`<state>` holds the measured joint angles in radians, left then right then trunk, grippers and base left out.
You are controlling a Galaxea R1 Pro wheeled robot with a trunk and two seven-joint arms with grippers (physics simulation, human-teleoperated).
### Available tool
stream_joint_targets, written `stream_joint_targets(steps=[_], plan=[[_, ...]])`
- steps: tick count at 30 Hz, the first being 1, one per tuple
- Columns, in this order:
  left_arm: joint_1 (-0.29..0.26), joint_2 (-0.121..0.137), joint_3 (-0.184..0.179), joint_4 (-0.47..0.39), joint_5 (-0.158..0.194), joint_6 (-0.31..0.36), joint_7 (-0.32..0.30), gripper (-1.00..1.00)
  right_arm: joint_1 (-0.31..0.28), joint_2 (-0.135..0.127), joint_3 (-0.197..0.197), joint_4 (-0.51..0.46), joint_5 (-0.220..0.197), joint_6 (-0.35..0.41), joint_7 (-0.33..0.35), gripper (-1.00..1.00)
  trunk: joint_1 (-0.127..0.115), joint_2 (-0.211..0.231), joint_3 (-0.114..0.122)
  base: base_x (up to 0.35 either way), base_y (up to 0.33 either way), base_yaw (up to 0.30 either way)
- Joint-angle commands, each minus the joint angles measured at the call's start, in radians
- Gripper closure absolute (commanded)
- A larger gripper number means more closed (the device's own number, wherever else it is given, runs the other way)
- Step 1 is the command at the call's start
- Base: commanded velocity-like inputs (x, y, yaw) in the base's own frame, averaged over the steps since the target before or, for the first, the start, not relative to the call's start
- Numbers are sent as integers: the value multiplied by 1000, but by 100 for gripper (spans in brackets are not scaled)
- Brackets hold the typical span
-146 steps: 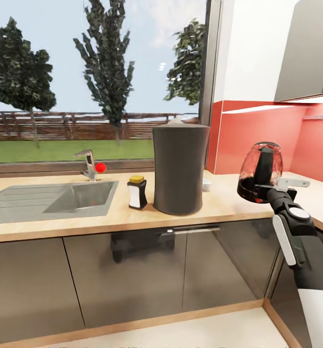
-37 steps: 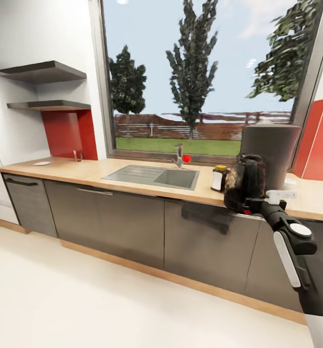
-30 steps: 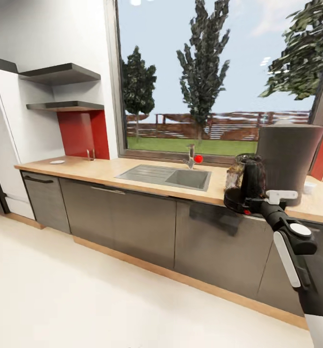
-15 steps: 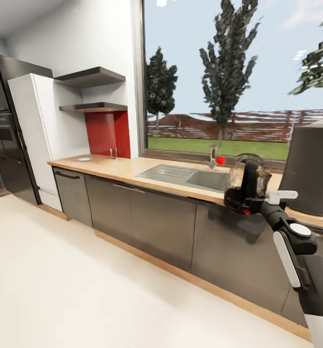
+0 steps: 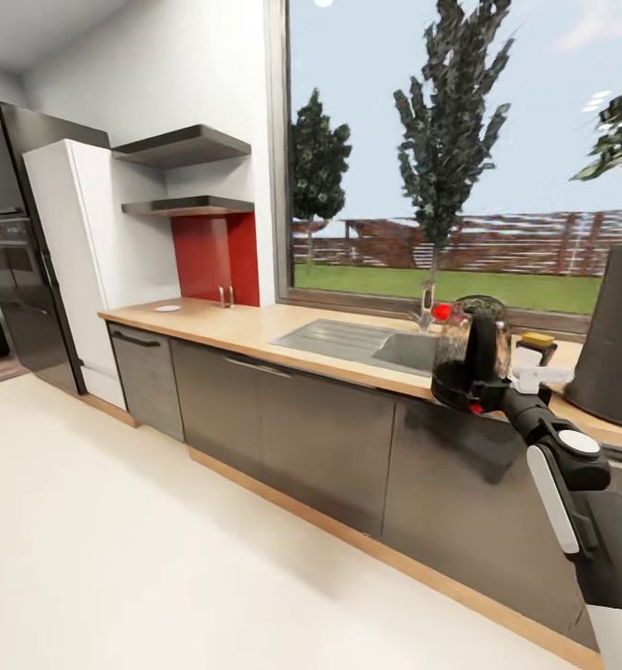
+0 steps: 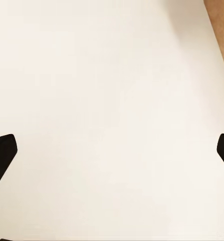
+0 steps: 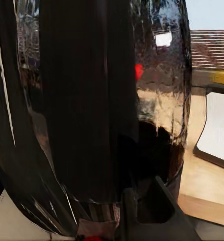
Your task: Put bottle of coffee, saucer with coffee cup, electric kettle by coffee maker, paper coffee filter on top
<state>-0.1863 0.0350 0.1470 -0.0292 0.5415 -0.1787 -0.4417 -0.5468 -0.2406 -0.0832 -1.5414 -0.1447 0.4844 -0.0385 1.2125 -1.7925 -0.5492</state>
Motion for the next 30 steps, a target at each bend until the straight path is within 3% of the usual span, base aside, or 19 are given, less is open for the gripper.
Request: stream_joint_targets(steps=[1, 10, 30], plan=[[-1, 0, 8, 2, -5, -2, -5, -100, -1, 0, 0, -2, -9, 5, -4, 100, 0, -1, -1, 260, 135, 0], [-1, 0, 8, 2, -5, -2, -5, -100, -1, 0, 0, -2, -9, 7, -4, 100, 0, -1, -1, 161, 105, 0], [-1, 0, 8, 2, -5, -1, -5, -100, -1, 0, 0, -2, -9, 11, -4, 100, 0, -1, -1, 180, 4, 0]])
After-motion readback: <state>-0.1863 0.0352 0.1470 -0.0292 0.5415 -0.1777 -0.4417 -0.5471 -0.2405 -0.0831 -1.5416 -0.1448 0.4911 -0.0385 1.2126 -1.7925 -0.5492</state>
